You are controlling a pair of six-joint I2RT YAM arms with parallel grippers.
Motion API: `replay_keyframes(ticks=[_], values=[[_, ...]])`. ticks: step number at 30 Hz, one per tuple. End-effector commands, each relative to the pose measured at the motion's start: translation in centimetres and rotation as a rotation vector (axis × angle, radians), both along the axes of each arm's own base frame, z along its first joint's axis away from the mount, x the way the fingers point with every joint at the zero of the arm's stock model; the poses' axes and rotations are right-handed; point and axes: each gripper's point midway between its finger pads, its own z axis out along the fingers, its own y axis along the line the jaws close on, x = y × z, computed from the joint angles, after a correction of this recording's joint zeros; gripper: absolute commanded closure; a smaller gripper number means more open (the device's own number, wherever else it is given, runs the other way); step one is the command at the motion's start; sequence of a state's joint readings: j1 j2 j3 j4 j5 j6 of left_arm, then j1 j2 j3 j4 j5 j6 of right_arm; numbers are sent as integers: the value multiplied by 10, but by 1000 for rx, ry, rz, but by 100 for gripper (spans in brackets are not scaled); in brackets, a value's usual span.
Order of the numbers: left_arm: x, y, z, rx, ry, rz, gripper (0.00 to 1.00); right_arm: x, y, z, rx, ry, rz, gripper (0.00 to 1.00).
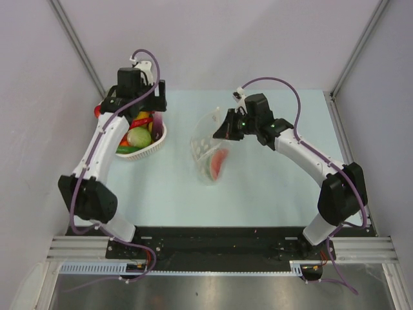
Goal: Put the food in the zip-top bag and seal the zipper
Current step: Place the fake fruit in the zipper food storage bag, then pick up the fake vegetable from the bin.
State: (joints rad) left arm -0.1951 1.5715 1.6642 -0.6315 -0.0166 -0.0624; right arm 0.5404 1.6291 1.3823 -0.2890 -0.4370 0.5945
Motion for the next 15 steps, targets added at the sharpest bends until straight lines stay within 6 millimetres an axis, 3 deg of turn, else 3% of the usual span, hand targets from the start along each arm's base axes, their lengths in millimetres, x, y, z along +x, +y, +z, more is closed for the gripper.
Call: replay_keyframes(ticks=[1, 7, 15], values=[[20, 8, -35, -60, 90, 2, 11, 0, -3, 13, 20, -46, 16, 100], [48, 19, -81, -52, 144, 5, 19, 1, -4, 10, 25, -34, 14, 100], [76, 23, -115, -17, 154, 6, 23, 3, -7, 9, 32, -21, 15, 100]])
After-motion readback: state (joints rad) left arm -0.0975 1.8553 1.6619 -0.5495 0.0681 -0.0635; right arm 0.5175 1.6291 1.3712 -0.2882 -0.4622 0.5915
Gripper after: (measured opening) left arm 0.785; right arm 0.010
